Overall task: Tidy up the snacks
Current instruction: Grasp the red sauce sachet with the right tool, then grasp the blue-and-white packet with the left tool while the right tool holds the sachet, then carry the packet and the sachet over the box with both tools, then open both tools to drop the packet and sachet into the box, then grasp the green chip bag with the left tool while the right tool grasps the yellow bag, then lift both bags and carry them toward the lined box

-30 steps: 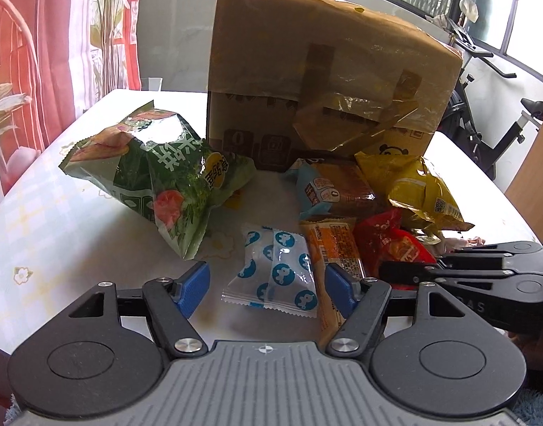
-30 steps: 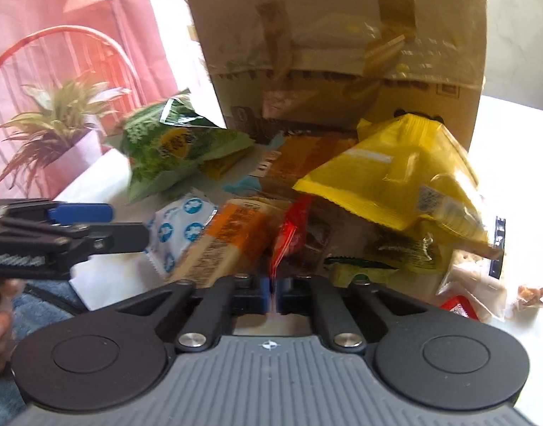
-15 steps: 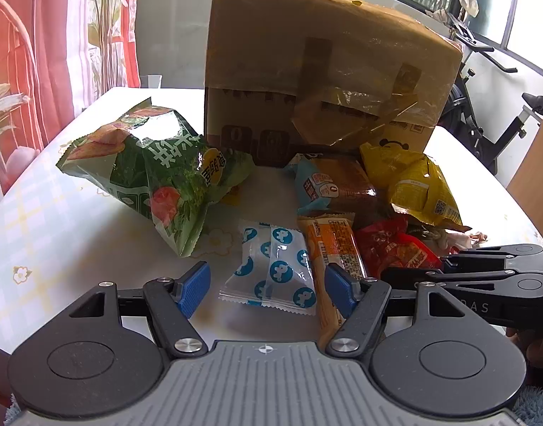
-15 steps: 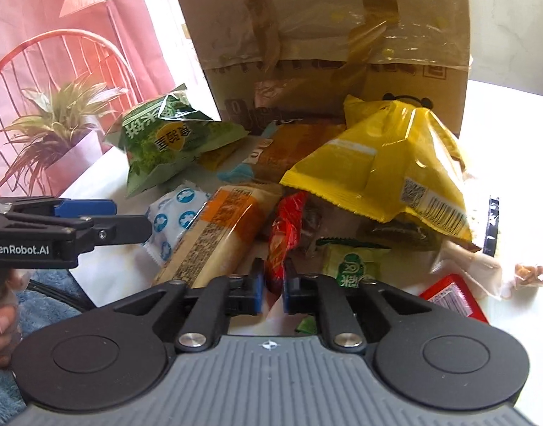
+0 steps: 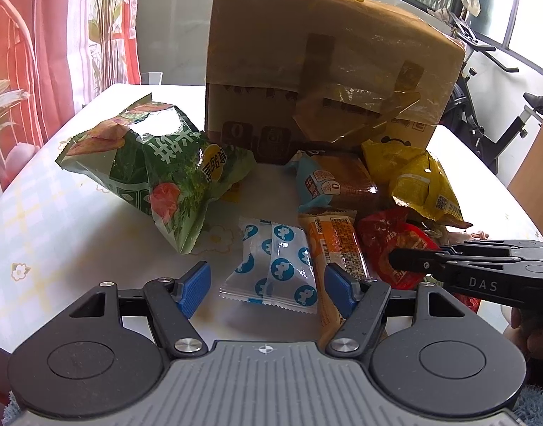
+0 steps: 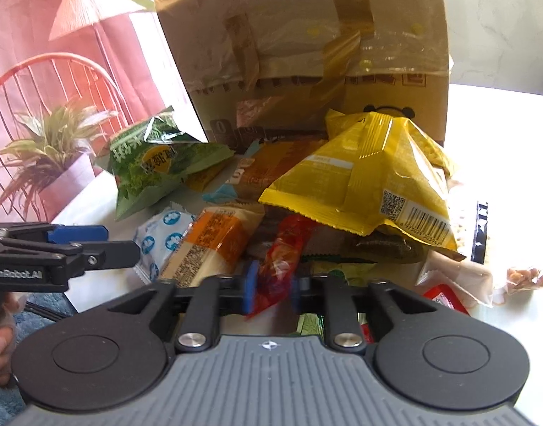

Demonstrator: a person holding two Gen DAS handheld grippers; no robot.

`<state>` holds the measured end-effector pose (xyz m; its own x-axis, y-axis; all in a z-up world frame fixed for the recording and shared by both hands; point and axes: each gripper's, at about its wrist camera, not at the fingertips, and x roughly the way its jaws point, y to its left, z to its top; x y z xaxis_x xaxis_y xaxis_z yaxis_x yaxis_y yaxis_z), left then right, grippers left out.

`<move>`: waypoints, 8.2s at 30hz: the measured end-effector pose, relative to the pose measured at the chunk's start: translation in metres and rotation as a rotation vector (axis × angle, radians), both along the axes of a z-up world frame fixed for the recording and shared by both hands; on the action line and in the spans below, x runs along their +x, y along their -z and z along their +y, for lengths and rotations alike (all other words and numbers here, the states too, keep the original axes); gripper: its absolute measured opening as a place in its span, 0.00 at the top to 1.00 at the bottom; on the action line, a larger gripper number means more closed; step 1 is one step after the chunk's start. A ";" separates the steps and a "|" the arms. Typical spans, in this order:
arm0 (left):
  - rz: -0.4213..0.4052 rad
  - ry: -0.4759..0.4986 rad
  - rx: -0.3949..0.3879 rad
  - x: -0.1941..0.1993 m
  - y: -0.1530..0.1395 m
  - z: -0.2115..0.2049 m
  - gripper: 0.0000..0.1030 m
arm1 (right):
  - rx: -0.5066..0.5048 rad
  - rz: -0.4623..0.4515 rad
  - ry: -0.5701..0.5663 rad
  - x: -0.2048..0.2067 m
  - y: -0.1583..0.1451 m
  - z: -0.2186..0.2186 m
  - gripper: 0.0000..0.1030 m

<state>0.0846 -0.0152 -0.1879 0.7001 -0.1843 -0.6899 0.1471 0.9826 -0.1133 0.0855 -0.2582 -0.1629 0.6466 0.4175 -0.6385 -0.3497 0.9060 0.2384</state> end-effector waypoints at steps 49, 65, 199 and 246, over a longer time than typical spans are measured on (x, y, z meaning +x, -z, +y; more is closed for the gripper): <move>-0.019 -0.036 -0.041 0.015 0.006 0.011 0.60 | -0.008 -0.209 -0.028 -0.022 -0.027 -0.002 0.98; -0.146 -0.010 -0.053 0.009 -0.038 0.018 0.60 | -0.028 -0.282 -0.009 -0.028 -0.045 -0.008 0.98; -0.073 -0.447 -0.375 0.109 0.008 0.105 0.03 | 0.127 -0.034 0.297 0.047 -0.015 -0.058 0.18; -0.259 -0.243 -0.127 0.026 -0.063 0.075 0.28 | 0.099 -0.077 0.288 0.019 -0.031 -0.061 0.18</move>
